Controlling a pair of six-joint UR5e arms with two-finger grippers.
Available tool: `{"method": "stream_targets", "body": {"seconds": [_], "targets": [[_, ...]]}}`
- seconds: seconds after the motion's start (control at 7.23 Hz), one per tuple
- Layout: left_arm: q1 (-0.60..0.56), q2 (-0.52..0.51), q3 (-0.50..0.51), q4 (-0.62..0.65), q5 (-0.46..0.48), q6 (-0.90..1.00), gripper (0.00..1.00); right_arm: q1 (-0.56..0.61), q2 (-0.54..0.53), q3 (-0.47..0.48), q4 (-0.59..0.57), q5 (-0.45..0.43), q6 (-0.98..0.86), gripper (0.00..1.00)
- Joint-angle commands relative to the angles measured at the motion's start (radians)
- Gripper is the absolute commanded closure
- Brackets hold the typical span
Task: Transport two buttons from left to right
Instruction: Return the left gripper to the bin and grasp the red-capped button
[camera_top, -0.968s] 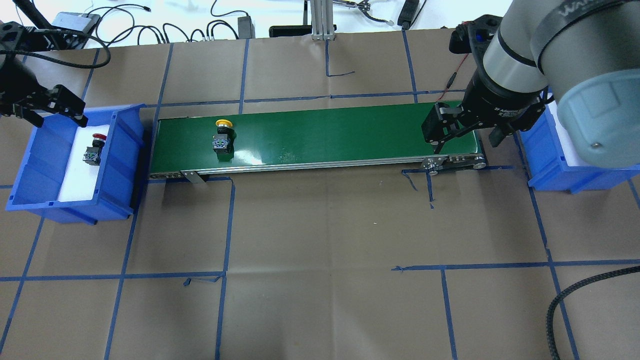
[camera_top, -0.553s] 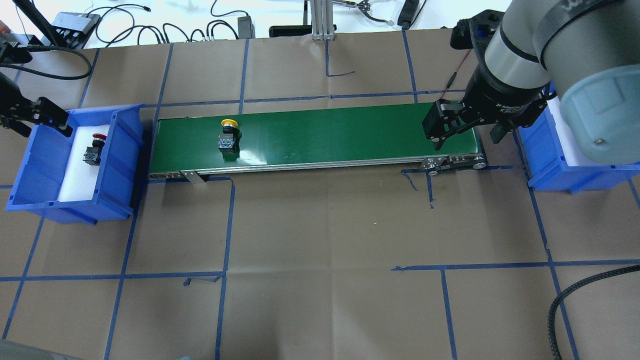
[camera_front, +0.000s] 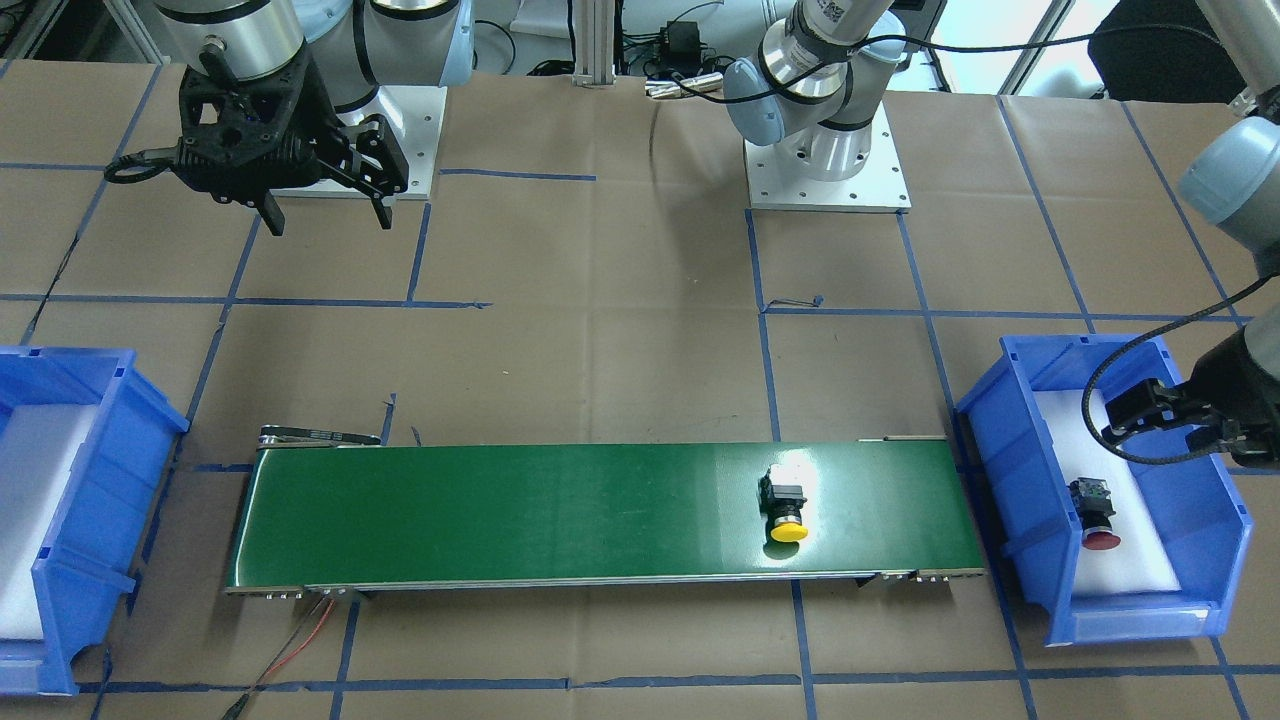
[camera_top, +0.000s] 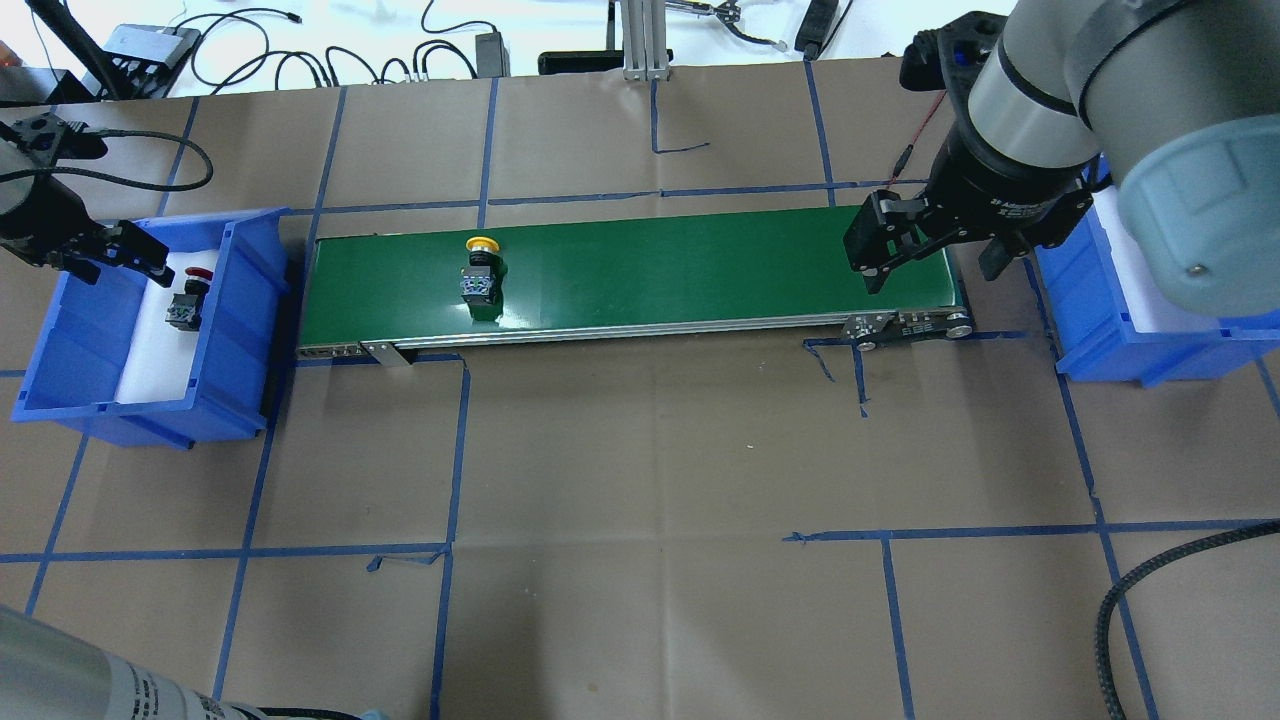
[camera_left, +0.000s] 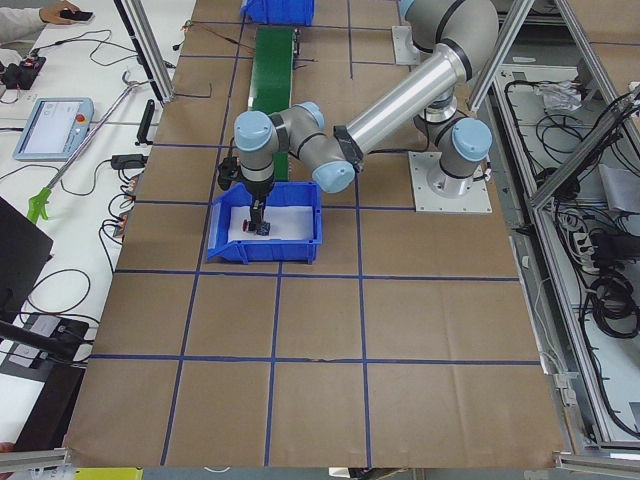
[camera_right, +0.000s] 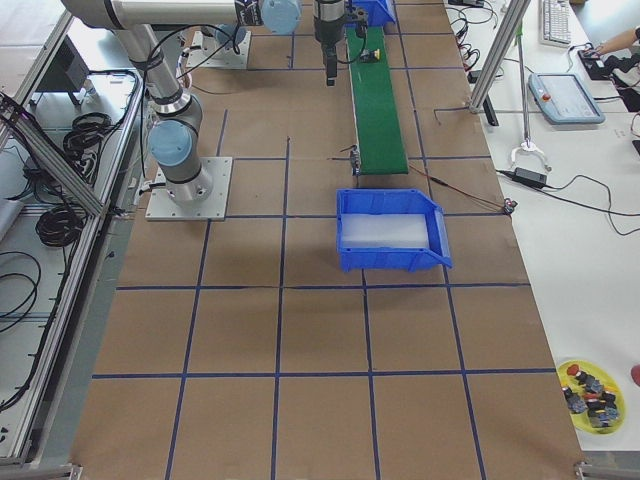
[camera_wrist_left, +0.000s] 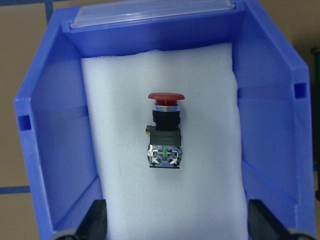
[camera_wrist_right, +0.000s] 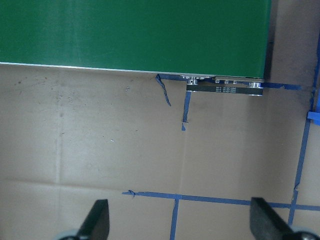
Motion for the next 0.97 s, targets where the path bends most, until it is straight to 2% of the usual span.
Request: {"method": "stream_targets", "body": {"seconds": [0.0, 0.28, 0.83], "targets": [[-0.001, -0.052, -0.025, 0.068, -0.032, 0.003, 0.01, 0.000, 0.000, 0.001, 0.000, 0.000, 0.000, 0.00], [-0.001, -0.073, -0.071, 0.158, -0.032, 0.004, 0.01, 0.000, 0.002, 0.003, 0.000, 0.000, 0.000, 0.00], [0.000, -0.135, -0.065, 0.234, -0.032, 0.032, 0.01, 0.000, 0.002, 0.001, 0.000, 0.000, -0.002, 0.00]]}}
